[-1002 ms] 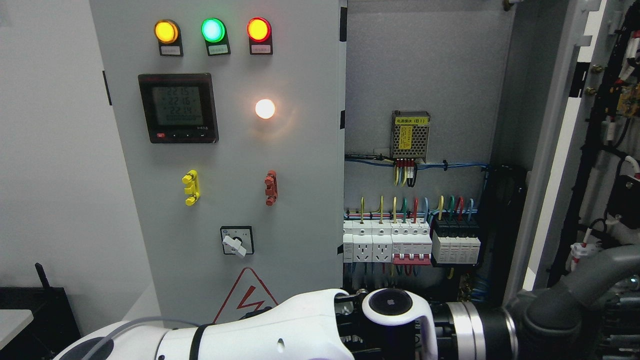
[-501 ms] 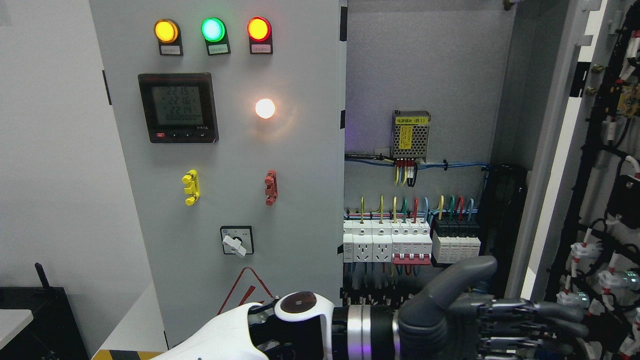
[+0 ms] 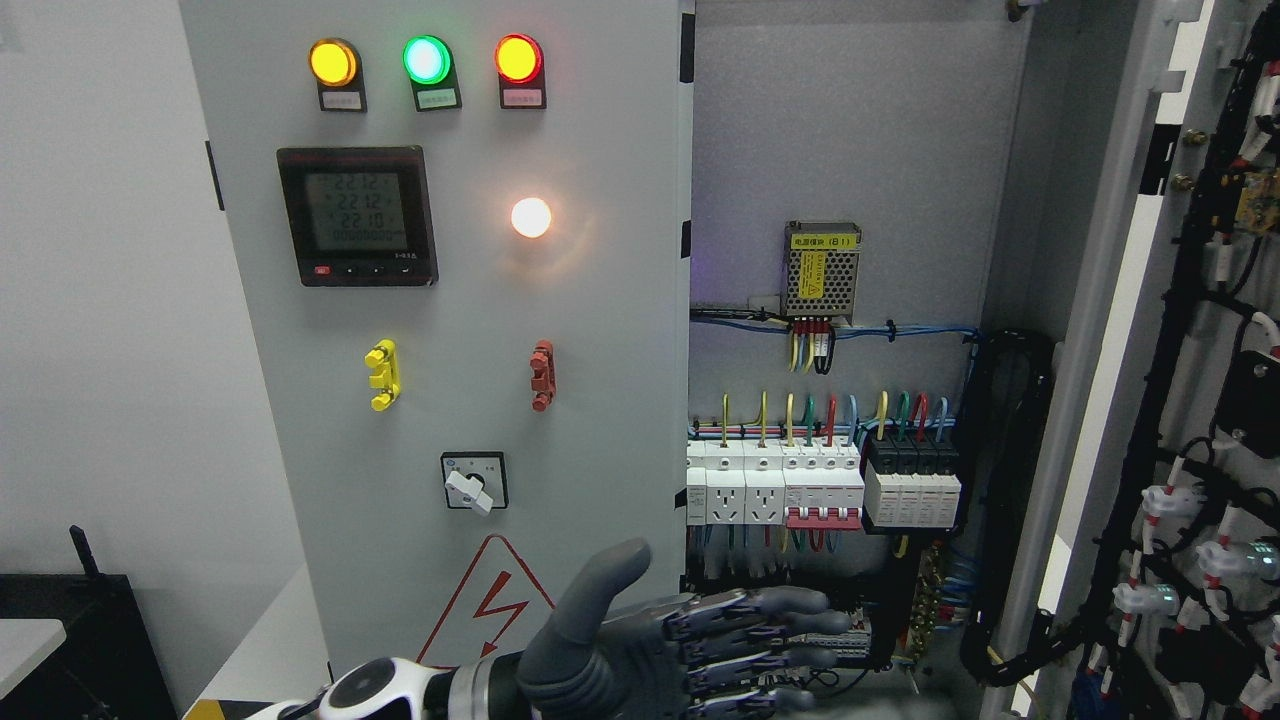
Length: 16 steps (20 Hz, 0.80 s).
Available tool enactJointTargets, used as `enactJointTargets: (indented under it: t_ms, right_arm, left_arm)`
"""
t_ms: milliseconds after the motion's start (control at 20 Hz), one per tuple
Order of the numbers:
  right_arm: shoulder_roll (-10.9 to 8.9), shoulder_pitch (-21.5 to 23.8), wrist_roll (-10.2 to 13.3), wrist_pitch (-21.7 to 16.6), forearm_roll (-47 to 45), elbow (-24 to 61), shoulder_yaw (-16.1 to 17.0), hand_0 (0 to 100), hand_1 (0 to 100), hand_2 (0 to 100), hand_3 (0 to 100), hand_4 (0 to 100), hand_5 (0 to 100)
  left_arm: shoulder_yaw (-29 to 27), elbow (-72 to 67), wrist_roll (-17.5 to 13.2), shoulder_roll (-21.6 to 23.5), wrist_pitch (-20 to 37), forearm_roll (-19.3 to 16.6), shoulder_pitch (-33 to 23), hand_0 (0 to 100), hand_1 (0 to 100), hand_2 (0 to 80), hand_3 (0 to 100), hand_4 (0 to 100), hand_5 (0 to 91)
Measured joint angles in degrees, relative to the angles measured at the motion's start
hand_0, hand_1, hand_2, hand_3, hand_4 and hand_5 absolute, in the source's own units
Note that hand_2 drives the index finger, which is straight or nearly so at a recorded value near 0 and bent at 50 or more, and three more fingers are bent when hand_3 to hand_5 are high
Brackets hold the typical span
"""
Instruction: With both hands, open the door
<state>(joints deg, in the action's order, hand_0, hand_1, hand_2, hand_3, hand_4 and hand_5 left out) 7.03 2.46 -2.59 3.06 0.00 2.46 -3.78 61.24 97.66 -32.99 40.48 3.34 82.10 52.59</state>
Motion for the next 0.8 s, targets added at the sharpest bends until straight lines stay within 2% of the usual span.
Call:
enactJointTargets:
  t_ms: [200,401,651,801]
  right_arm:
    - [0.0,0.0,0.0,0.02,0.0,0.0,0.0,38,0,0,0,0,0]
    - [0.0,0.0,0.0,0.02,0.0,0.0,0.0,38,0,0,0,0,0]
    - [0.0,0.0,0.0,0.02,0.0,0.0,0.0,38,0,0,0,0,0]
    - [0.0,0.0,0.0,0.02,0.0,-0.01,0.0,38,0,0,0,0,0]
  left_arm:
    - [-2.5,0.74,-0.16,6.86,2.41,-3.37,-10.0,0,0,0.0,0,0,0.0]
    - [-7.24,1.06,0.34,12.08,3.0,-7.74,-23.04,0,0,0.0,0,0,0.0]
    - [-15.7,0.83,5.65,16.13,3.34,-13.72,-39.54,0,0,0.0,0,0,0.0]
    - [-20.12,0.15,7.05,17.34,3.44,-17.25,-47.4,0,0,0.0,0,0,0.0]
